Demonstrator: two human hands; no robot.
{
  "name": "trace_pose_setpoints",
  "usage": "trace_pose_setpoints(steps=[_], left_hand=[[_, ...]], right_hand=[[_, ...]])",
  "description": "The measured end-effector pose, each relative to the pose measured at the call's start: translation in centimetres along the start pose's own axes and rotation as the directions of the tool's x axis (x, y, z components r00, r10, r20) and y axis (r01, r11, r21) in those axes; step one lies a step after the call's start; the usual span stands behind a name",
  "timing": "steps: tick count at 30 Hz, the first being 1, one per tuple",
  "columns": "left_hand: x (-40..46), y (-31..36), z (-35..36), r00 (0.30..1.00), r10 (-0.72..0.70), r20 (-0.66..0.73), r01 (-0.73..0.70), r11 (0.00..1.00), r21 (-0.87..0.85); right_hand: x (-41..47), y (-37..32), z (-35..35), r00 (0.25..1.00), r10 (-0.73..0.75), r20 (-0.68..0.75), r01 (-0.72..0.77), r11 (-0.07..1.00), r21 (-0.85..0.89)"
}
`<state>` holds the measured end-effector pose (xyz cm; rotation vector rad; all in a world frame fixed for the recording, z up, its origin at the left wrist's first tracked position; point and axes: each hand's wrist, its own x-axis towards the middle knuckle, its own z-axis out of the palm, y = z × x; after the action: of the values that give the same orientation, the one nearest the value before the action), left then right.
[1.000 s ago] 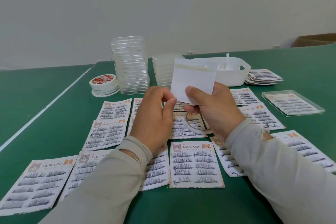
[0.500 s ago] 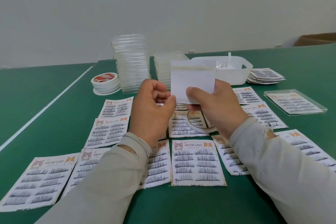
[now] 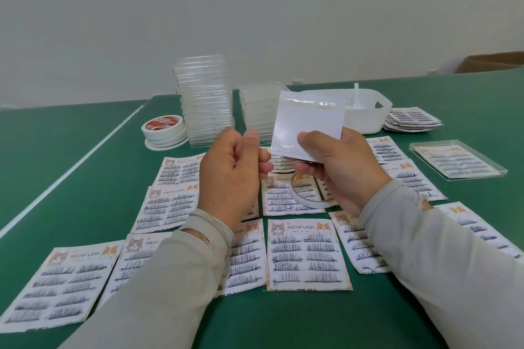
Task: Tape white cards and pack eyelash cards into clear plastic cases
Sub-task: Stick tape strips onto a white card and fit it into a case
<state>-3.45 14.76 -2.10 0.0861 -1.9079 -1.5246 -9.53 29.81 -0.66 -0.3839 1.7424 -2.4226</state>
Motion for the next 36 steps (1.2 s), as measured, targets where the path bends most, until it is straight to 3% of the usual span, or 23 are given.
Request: trace_pose_setpoints(steps=[6,16,22,36], left_hand=[[-0.33,-0.17,-0.08,0.969,0.233,0.084,-0.247,0.941,0.232],[-0.35,-0.20,0.12,0.976,0.204,0.075,-0.216,0.948,0.234],[-0.22,-0.18,0.17,0.991,0.104,0.088,-0.121,0.970,0.211],[-0.30,0.23,0.14,0.995,0.070,0.071,-0.082,0.982,0.168]], right_hand=[[-0.13,-0.19,-0.03,1.000,0.018,-0.014,-0.018,0.999,0.033],[-0.36,-0.05,0.41,1.000,-0.011,-0.015,0.011,1.000,0.005],[-0.41,0.19,0.54,0.999,-0.033,-0.002,0.033,0.999,-0.026],[-0.25,0.43,0.49,0.999,-0.043,-0.017,0.043,0.999,-0.014]])
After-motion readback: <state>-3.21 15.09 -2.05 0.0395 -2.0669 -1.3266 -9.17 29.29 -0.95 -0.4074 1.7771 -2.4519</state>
